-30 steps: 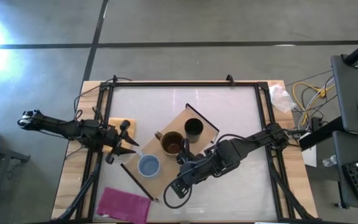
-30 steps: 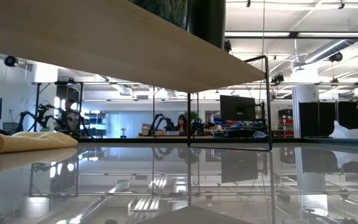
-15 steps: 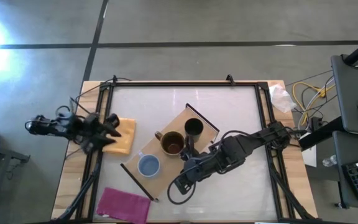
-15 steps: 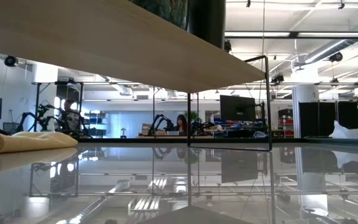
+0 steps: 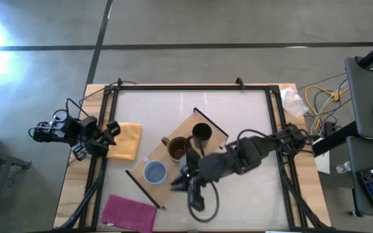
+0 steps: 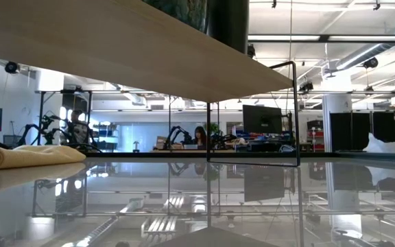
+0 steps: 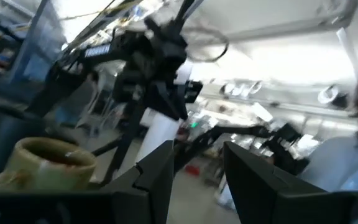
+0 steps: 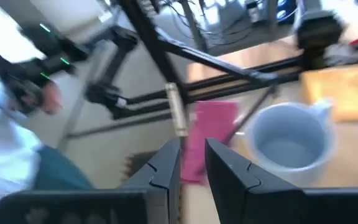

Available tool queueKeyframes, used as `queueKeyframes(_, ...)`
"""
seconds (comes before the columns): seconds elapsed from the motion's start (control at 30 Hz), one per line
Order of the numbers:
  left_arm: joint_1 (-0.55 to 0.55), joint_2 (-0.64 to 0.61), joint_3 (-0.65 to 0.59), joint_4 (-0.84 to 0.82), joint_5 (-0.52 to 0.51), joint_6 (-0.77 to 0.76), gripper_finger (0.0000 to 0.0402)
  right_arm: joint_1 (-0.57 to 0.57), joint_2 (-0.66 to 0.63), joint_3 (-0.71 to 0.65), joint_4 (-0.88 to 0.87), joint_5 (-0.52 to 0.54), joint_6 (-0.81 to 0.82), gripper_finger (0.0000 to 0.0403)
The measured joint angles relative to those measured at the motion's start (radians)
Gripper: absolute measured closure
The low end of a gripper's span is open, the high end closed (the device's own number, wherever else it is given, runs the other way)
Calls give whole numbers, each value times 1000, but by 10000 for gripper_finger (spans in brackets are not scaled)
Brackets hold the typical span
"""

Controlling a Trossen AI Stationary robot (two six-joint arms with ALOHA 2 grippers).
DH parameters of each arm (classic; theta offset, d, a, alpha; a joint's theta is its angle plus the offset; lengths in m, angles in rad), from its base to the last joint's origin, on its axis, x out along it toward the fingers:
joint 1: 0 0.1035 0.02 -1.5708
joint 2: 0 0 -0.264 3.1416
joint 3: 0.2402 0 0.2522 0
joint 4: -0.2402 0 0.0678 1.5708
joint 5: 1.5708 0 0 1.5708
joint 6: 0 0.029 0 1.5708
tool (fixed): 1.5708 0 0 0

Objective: Stack small to large cups/mugs on shelf
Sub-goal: Return to Home Position

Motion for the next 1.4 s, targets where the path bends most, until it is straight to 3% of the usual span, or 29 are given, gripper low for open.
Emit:
queueKeyframes(0.07, 0, 5, 36, -95, -18, 37, 276, -36, -2, -2, -8, -32, -87, 335)
queueKeyframes(0.23, 0, -2, 210, -449, -186, 139, 276, -184, -28, -17, -9, -334, -260, 335)
queueKeyframes(0.3, 0, -2, 292, -536, -219, 182, 276, -241, -44, -37, -10, -410, -282, 335)
queueKeyframes(0.5, 0, 0, 512, -739, -263, 256, 276, -310, -180, -185, -24, -408, -302, 335)
queueKeyframes(0.63, 0, 0, 592, -866, -307, 260, 276, -312, -359, -397, 48, -333, -295, 335)
queueKeyframes(1.03, 0, 0, 602, -880, -391, 328, 276, -306, -951, -1170, 631, -267, -247, 335)
queueKeyframes(1.17, 0, 0, 615, -889, -392, 330, 276, -306, -1095, -1343, 784, -269, -266, 335)
queueKeyframes(1.4, 0, -1, 619, -929, -428, 331, 276, -306, -1279, -1561, 861, -187, -304, 335)
